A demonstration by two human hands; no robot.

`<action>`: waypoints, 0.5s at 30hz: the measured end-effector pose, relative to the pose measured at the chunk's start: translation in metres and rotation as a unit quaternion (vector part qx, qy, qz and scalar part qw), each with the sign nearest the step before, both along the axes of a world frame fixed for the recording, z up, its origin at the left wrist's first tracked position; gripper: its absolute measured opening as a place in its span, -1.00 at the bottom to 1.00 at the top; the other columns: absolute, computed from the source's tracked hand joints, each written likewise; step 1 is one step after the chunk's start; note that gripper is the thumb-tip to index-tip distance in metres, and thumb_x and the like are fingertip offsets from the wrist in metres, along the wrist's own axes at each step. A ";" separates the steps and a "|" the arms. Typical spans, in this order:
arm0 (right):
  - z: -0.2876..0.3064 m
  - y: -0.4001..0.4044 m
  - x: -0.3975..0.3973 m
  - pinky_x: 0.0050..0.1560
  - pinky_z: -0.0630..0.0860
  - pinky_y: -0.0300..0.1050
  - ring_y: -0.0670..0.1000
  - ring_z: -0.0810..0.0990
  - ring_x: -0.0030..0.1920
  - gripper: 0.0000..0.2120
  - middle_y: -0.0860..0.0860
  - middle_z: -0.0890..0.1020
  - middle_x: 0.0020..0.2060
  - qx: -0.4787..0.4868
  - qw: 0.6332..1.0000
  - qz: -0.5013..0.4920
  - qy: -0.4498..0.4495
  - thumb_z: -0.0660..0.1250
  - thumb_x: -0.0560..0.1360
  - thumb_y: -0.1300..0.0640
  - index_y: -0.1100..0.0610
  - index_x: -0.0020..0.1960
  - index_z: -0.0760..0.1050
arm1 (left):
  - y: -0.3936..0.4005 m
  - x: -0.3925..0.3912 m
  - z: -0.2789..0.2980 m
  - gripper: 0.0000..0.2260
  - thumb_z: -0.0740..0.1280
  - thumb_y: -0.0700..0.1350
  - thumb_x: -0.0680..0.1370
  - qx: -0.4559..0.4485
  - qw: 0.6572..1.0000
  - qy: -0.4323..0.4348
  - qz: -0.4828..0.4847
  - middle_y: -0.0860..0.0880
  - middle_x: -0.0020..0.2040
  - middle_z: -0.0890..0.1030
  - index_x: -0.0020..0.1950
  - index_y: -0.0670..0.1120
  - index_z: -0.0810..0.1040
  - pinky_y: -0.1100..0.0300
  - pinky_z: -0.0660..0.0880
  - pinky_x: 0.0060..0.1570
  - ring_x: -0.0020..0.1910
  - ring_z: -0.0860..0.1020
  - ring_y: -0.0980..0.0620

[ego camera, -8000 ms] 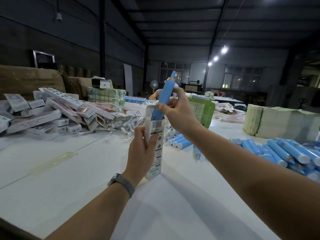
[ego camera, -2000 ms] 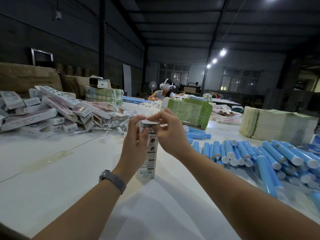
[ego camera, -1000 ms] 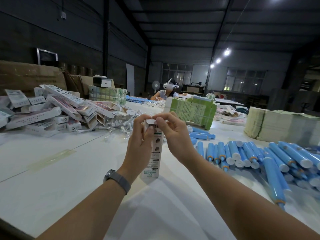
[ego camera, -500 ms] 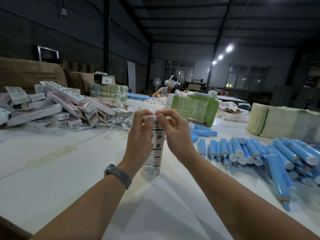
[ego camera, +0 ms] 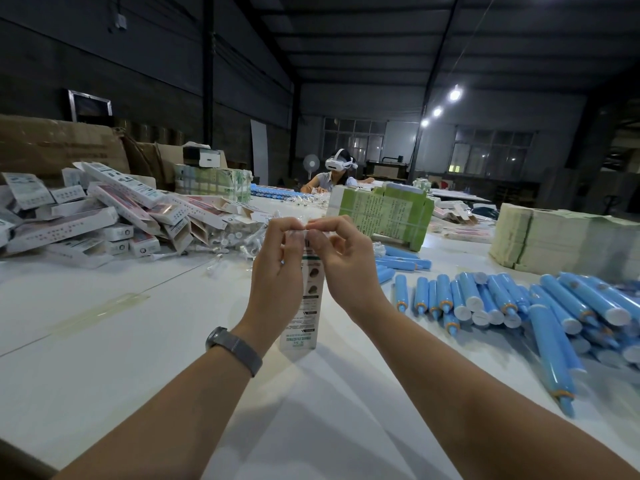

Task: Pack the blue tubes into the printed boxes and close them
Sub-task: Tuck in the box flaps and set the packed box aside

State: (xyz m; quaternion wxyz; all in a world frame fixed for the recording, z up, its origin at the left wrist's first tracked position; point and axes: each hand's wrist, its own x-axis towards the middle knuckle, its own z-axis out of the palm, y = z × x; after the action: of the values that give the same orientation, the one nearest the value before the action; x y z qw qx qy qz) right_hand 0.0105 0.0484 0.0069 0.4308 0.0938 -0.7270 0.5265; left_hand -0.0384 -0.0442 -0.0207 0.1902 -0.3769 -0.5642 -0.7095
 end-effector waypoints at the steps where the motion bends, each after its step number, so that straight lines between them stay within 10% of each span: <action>1: 0.001 0.001 0.000 -0.11 0.62 -0.13 0.10 0.64 -0.08 -0.83 0.10 0.58 -0.01 -0.002 1.000 0.001 -0.002 0.34 0.57 0.31 0.06 -0.10 0.58 | 0.000 0.000 0.000 -0.82 0.14 0.02 0.64 0.000 1.000 -0.001 0.003 0.06 -0.13 0.59 -0.06 0.31 0.42 -0.28 0.56 -0.13 -0.16 0.61 -0.13; 15: -0.002 -0.002 0.001 0.08 0.58 0.23 0.24 0.61 0.01 -0.80 0.15 0.60 -0.01 -0.028 0.999 0.017 0.017 0.35 0.55 0.34 0.07 -0.13 0.60 | 0.000 0.001 0.001 -0.84 0.16 0.03 0.64 0.011 1.000 -0.002 -0.018 0.15 -0.17 0.56 -0.08 0.29 0.41 -0.26 0.55 -0.10 -0.17 0.58 -0.04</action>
State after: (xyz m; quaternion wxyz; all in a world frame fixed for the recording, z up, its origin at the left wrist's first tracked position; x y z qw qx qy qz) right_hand 0.0114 0.0468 0.0047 0.4371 0.1028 -0.7025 0.5522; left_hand -0.0378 -0.0446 -0.0193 0.1809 -0.3837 -0.5499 -0.7195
